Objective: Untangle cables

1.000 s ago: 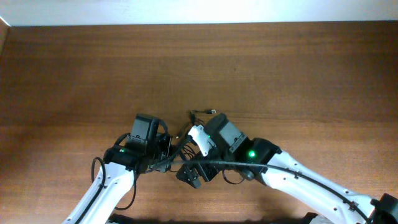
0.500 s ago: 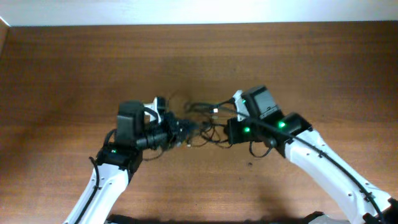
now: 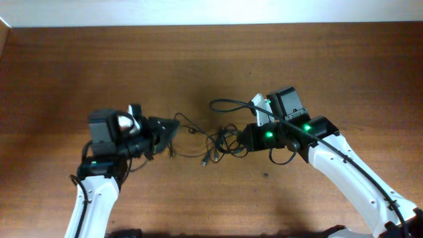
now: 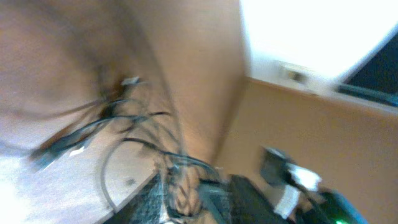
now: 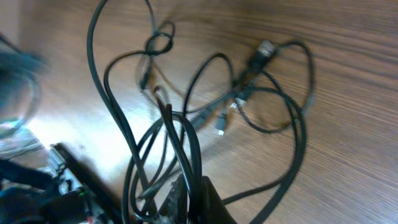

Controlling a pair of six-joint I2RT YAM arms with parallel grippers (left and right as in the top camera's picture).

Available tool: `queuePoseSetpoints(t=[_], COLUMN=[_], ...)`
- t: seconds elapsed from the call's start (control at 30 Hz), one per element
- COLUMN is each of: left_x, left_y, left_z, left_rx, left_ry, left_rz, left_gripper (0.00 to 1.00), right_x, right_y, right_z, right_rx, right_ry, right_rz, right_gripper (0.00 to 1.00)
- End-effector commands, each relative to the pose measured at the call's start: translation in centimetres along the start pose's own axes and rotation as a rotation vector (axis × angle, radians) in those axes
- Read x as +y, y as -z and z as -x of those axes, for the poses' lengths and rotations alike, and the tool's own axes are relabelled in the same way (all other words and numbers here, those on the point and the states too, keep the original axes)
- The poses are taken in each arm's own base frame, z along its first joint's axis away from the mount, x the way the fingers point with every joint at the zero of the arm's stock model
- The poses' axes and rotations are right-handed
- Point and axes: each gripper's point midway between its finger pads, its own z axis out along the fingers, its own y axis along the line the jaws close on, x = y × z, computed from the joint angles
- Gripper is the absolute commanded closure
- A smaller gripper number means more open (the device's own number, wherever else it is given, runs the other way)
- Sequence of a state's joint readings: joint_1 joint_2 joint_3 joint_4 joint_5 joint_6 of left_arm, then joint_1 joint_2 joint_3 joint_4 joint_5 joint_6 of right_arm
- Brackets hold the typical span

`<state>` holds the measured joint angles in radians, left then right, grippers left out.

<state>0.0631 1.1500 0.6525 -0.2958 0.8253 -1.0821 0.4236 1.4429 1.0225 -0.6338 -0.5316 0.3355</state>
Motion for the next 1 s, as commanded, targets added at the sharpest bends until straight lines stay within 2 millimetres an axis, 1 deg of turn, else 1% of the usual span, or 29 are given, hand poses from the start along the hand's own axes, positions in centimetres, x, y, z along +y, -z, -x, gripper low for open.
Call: queuePoseSetpoints(t=[0.0,0.03,0.07,0.1,0.13,0.17,0.2,0.23,0.27,0.3,0.33,0.37,0.4,0.43,0.47,0.5,0.53,0.57,0.6,0.63,0.67,0.73,0.77,0.8,0.83,0.9,0.93,0.97], left_x=[0.4,0.4,0.4,0.3,0.3,0.2,0.0,0.2,0.6,1.3,2.1,2.8,4.1,5.0,5.5,6.0,7.3,8.4,10.0,10.9,11.1,11.7,12.1,13.2,13.7,14.9,15.4,15.5], left_y=[-0.9,-1.2,-1.3,-1.4,-1.6,-1.8,-2.3,-2.9,-3.6,-4.4,-4.9,-5.1,-5.1,-5.2,-5.6,-6.0,-6.6,-7.1,-8.0,-9.4,-11.1,-12.8,-13.2,-13.7,-13.9,-14.4,-14.4,-14.3], left_z=[-0.4,-0.7,-1.0,-1.1,-1.5,-2.0,-2.9,-3.7,-4.6,-6.2,-7.1,-7.6,-8.2,-9.4,-10.7,-11.7,-12.7,-13.1,-13.7,-14.0,-14.0,-13.9,-14.2,-14.4,-14.3,-14.0,-14.3,-14.7], left_rx=[-0.044,-0.037,-0.028,-0.023,-0.013,0.002,0.027,0.034,0.041,0.055,0.045,0.029,-0.006,-0.015,-0.008,-0.006,-0.027,-0.041,-0.047,-0.032,-0.014,-0.001,0.019,0.036,0.032,0.021,0.037,0.065], left_ry=[-0.111,-0.12,-0.125,-0.128,-0.135,-0.152,-0.205,-0.273,-0.345,-0.387,-0.426,-0.417,-0.307,-0.187,-0.11,-0.042,0.083,0.151,0.211,0.204,0.202,0.203,0.209,0.221,0.223,0.225,0.226,0.215], left_rz=[0.066,0.07,0.071,0.071,0.072,0.073,0.073,0.094,0.13,0.18,0.233,0.277,0.349,0.391,0.41,0.431,0.483,0.526,0.581,0.598,0.579,0.566,0.574,0.601,0.614,0.638,0.656,0.661], left_gripper=[0.43,0.34,0.32,0.34,0.4,0.49,0.57,0.62,0.62,0.56,0.5,0.48,0.5,0.51,0.54,0.55,0.58,0.59,0.65,0.72,0.76,0.77,0.78,0.76,0.67,0.64,0.69,0.79], right_x=[1.3,1.1,0.2,-0.2,-1.3,-2.4,-3.1,-3.9,-4.3,-4.7,-5.0,-5.3,-5.8,-6.4,-7.2,-7.9,-8.6,-8.8,-8.8,-8.7,-8.7,-8.8,-8.8,-8.8,-8.7,-8.7,-8.7,-8.8], right_y=[0.3,0.3,0.3,0.3,0.4,0.5,0.7,0.8,1.0,1.5,2.4,3.0,4.1,5.3,6.4,6.9,7.4,7.5,7.4,7.4,7.4,7.4,7.4,7.4,7.4,7.4,7.4,7.4], right_z=[0.1,0.1,0.3,0.5,1.0,1.4,1.4,1.3,1.2,1.1,1.1,1.2,1.2,1.2,1.2,1.1,0.5,0.2,-0.2,-0.2,-0.2,-0.3,-0.3,-0.3,-0.2,-0.2,-0.2,-0.3], right_rx=[0.0,-0.002,-0.016,-0.026,-0.052,-0.074,-0.082,-0.084,-0.081,-0.08,-0.077,-0.075,-0.074,-0.075,-0.079,-0.075,-0.06,-0.047,-0.035,-0.033,-0.033,-0.031,-0.031,-0.031,-0.032,-0.032,-0.032,-0.031], right_ry=[0.031,0.03,0.027,0.027,0.028,0.027,0.02,-0.011,-0.023,-0.04,-0.064,-0.081,-0.111,-0.148,-0.189,-0.218,-0.251,-0.262,-0.266,-0.266,-0.266,-0.267,-0.267,-0.266,-0.267,-0.266,-0.266,-0.263], right_rz=[0.059,0.051,0.0,-0.027,-0.092,-0.156,-0.197,-0.239,-0.26,-0.278,-0.29,-0.298,-0.312,-0.329,-0.345,-0.356,-0.37,-0.375,-0.377,-0.377,-0.377,-0.378,-0.378,-0.378,-0.378,-0.378,-0.378,-0.378], right_gripper=[0.86,0.53,0.28,0.24,0.24,0.22,0.14,0.05,0.01,0.01,0.01,0.01,0.01,0.01,0.01,0.01,0.01,0.01,0.02,0.01,0.01,0.01,0.01,0.01,0.01,0.01,0.01,0.01])
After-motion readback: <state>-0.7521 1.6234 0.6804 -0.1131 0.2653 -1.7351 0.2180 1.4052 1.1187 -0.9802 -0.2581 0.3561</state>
